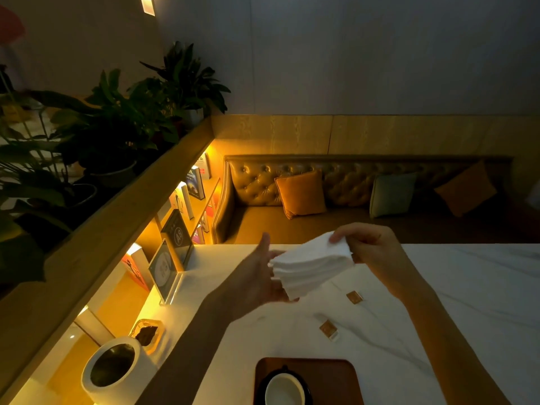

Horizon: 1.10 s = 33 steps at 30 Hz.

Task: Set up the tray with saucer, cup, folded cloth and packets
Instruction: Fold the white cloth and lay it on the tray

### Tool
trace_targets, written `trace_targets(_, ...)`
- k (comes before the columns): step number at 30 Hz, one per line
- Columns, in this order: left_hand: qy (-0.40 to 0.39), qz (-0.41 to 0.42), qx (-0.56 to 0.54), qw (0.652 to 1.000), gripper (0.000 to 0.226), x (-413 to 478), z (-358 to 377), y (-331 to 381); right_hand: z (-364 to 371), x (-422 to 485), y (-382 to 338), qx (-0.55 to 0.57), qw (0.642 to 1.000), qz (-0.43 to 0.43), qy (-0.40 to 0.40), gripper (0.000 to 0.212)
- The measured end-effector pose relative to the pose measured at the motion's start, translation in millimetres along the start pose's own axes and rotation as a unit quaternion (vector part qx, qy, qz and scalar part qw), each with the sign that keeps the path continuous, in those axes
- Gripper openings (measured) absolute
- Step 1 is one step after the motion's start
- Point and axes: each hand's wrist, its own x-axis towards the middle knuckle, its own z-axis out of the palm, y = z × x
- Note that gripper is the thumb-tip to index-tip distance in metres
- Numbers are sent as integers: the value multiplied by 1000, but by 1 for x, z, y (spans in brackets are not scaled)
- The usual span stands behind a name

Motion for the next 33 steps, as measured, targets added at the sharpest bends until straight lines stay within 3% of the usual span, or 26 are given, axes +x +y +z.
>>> trace_targets(4,-41,-4,31,999,81,3,-5,-17,-7,-5,10,-3,998,59,-7,38)
trace_targets(7,-25,31,57,998,61,7,-4,-13,-18,-6,16,34,992,118,-36,34)
trace_targets(9,-18,61,115,991,54,10,-6,-10,-22,-7,20,121,973,184,-64,29)
trace_targets(11,-14,82,166,983,58,14,-8,-11,-21,-10,26,179,938,282,-91,59)
trace_targets(13,-8,78,202,976,60,18,-11,-16,-16,-16,37,149,929,319,-112,69)
trace_targets(18,-54,27,231,971,42,22,-19,-25,-19,-31,61,74,933,339,-96,68)
trace_targets(20,-59,34,250,966,38,22,-20,-28,-23,-36,63,52,941,318,-103,52)
trace_targets(23,-27,81,342,936,35,26,-16,-37,-21,-46,65,-15,966,251,-64,19)
trace_targets(26,6,176,385,906,20,35,-8,-54,-15,-59,73,-57,983,176,9,25)
trace_targets(30,-25,222,279,934,28,41,-6,-82,-16,-89,89,41,989,130,49,29)
trace_targets(33,-8,193,201,960,18,47,-2,-109,-17,-114,105,148,970,174,78,18)
